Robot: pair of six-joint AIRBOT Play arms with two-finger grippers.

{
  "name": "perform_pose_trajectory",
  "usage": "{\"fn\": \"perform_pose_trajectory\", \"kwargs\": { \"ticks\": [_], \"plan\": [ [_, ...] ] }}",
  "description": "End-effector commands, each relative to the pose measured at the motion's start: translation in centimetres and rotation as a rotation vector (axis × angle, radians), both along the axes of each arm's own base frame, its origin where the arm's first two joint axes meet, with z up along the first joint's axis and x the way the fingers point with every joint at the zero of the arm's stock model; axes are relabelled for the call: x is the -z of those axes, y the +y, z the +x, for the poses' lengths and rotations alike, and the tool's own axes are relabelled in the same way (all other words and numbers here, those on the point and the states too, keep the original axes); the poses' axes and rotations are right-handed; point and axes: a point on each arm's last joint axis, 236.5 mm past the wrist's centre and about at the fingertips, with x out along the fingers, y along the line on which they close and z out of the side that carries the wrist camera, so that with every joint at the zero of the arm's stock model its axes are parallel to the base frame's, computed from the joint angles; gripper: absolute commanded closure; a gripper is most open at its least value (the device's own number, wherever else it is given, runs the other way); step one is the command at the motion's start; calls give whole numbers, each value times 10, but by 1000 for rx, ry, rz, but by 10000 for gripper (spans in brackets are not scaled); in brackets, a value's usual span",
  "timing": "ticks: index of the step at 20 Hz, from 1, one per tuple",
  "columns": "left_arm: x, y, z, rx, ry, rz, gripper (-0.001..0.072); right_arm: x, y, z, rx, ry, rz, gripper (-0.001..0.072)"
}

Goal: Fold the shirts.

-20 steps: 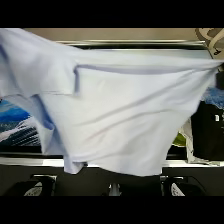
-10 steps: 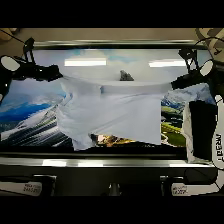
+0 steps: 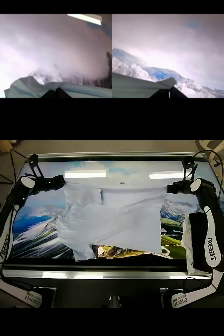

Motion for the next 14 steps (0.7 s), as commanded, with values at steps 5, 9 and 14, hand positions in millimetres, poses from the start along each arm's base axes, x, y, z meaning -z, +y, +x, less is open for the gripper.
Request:
{"fn": "perform_pose_trajectory", "kwargs": {
  "ticks": [5, 9, 14],
  "plan": [
    [-2, 19, -62, 241, 178, 107, 682, 34, 28, -88, -162, 389, 60, 698],
    [64, 30, -135, 251, 580, 99, 682, 75, 57, -148, -281, 658, 62, 698],
    [104, 37, -170, 248, 762, 121, 680, 112, 74, -171, -318, 782, 77, 697]
  ]
}}
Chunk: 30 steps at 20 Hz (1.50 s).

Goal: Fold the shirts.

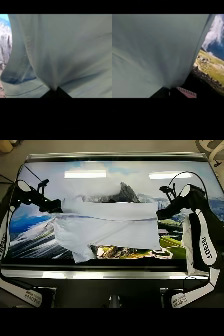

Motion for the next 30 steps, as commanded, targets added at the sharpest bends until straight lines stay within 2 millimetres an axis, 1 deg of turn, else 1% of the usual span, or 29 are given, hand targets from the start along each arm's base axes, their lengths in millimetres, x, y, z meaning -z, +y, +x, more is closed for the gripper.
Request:
{"fn": "perform_pose_trajectory", "kwargs": {
  "ticks": [1, 2, 3, 4, 6, 7, 8, 9, 10, 11, 12, 14, 15, 16, 17, 19, 23, 25, 26, 28, 29, 30],
  "plan": [
    [17, 6, -28, -15, 138, 27, 609, 15, 9, -20, -33, 92, 6, 673],
    [14, 7, -29, -18, 143, 25, 391, 12, 6, -16, -18, 74, 0, 533],
    [9, 10, -31, -17, 151, 23, 215, 4, 2, -13, -11, 64, -7, 368],
    [0, 15, -34, -17, 162, 20, 177, -9, -6, -12, -4, 47, -15, 339],
    [-19, 27, -43, -36, 172, 15, 180, -36, -28, -16, 13, 11, -32, 253],
    [-28, 33, -50, -47, 175, 13, 182, -45, -41, -26, 21, 25, -34, 238],
    [-36, 37, -57, -55, 172, 12, 224, -51, -55, -38, 42, 60, -37, 237],
    [-39, 36, -68, -46, 171, 12, 270, -53, -64, -53, 51, 106, -29, 239],
    [-36, 33, -85, -34, 181, 9, 270, -50, -68, -69, 58, 156, -19, 247],
    [-26, 28, -103, -30, 200, 6, 270, -43, -69, -83, 54, 187, -35, 247],
    [-9, 21, -128, -42, 229, -2, 270, -34, -68, -95, 55, 197, -45, 247],
    [25, -3, -178, -95, 278, -71, 269, -15, -54, -113, 58, 204, -25, 247],
    [37, -17, -197, -109, 284, -117, 269, -7, -50, -122, 58, 215, -21, 247],
    [45, -29, -210, -123, 277, -162, 269, -1, -47, -131, 54, 229, -17, 247],
    [50, -37, -217, -144, 268, -192, 269, 3, -43, -137, 50, 241, -4, 247],
    [57, -42, -219, -173, 250, -208, 269, 5, -42, -140, 48, 251, 0, 247],
    [62, -39, -206, -193, 196, -181, 270, 4, -41, -142, 33, 256, 6, 247],
    [64, -36, -200, -207, 170, -170, 271, 5, -37, -147, 14, 269, 23, 244],
    [65, -35, -196, -222, 162, -166, 272, 7, -32, -152, 2, 280, 42, 215],
    [66, -32, -191, -255, 150, -160, 390, 11, -20, -161, -12, 301, 92, 196],
    [66, -32, -191, -255, 148, -159, 405, 14, -13, -166, -14, 312, 125, 145],
    [65, -32, -191, -253, 150, -160, 606, 16, -5, -170, -17, 320, 159, 142]
  ]
}}
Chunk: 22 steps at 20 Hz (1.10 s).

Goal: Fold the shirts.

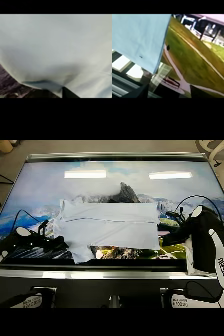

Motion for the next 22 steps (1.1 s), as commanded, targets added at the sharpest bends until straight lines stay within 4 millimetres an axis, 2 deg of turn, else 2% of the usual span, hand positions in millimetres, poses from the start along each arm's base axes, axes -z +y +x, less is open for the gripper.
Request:
{"fn": "perform_pose_trajectory", "kwargs": {
  "ticks": [1, 3, 5, 7, 9, 11, 12, 13, 15, 17, 19, 22],
  "plan": [
    [1, 2, 3, -11, -15, 9, 681, 6, 26, -13, 3, 22, 114, 141],
    [0, 2, 4, 2, -27, 10, 682, 10, 38, -16, 30, 20, 159, 141],
    [-3, 2, 5, 3, -37, 12, 682, 21, 40, -17, 64, 16, 152, 141],
    [-7, 2, 7, 25, -65, 16, 682, 26, 47, -6, 110, -32, 175, 145],
    [-12, 3, 9, 26, -86, 20, 682, 28, 52, 6, 158, -73, 191, 208],
    [-17, 3, 11, 25, -105, 24, 682, 29, 55, 10, 178, -79, 188, 368],
    [-19, 3, 12, 32, -118, 26, 682, 29, 59, 10, 162, -81, 187, 492],
    [-22, 4, 14, 37, -128, 28, 682, 29, 62, 11, 152, -88, 183, 695],
    [-34, 5, 25, 55, -172, 34, 683, 25, 63, 21, 126, -133, 180, 700],
    [-64, 6, 46, 87, -255, 42, 684, 4, 57, 41, 78, -217, 164, 700],
    [-107, 8, 73, 113, -353, 50, 685, -31, 47, 73, 47, -337, 130, 701],
    [-172, 19, 128, 62, -533, 90, 686, -89, 31, 142, 69, -573, 78, 701]
  ]
}}
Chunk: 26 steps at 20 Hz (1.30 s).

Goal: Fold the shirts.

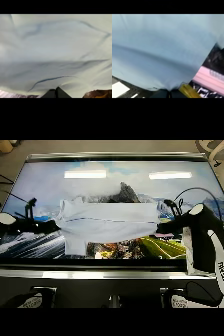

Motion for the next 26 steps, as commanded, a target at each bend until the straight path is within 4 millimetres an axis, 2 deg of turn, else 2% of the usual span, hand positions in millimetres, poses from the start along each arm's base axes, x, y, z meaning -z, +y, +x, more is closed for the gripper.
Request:
{"fn": "perform_pose_trajectory", "kwargs": {
  "ticks": [1, 2, 4, 6, 8, 10, 11, 12, 14, 15, 16, 17, 18, 19, 21, 23, 24, 26],
  "plan": [
    [-69, 12, 58, -48, -194, 23, 685, -62, -18, 73, 56, -257, -68, 701],
    [-75, 14, 76, -50, -219, 29, 684, -70, -20, 94, 64, -320, -94, 701],
    [-69, 14, 108, -34, -207, 23, 683, -65, -18, 122, 47, -368, -143, 701],
    [-49, 11, 138, -31, -151, 0, 683, -40, -5, 139, 29, -349, -156, 700],
    [-24, 10, 163, -44, -80, -29, 682, -13, -5, 150, 99, -309, -136, 699],
    [4, 9, 174, -41, -1, -50, 682, 8, -7, 150, 138, -262, -131, 698],
    [21, 8, 174, -50, 51, -64, 682, 19, -7, 147, 138, -231, -133, 698],
    [40, 5, 169, -64, 116, -80, 680, 28, -6, 142, 136, -199, -130, 697],
    [73, -1, 156, -70, 230, -103, 611, 47, -5, 136, 128, -149, -129, 680],
    [83, -4, 153, -64, 260, -107, 422, 51, -6, 136, 131, -144, -128, 525],
    [86, -5, 150, -56, 270, -110, 244, 49, -5, 139, 136, -155, -125, 289],
    [82, -3, 151, -42, 254, -104, 188, 40, -5, 140, 115, -179, -124, 89],
    [75, 1, 154, -32, 228, -98, 188, 29, -4, 139, 79, -204, -117, 4],
    [63, 7, 159, -25, 190, -92, 188, 16, -11, 139, 59, -235, -119, 4],
    [32, 18, 167, -15, 106, -74, 190, 0, -38, 141, 116, -261, -125, 5],
    [0, 21, 172, -21, 35, -62, 190, 5, -57, 141, 215, -225, -70, 6],
    [-15, 20, 173, -22, 1, -57, 191, 12, -57, 140, 250, -195, -19, 6],
    [-49, 7, 170, 14, -75, -42, 193, 30, -43, 136, 288, -115, 97, 19]
  ]
}}
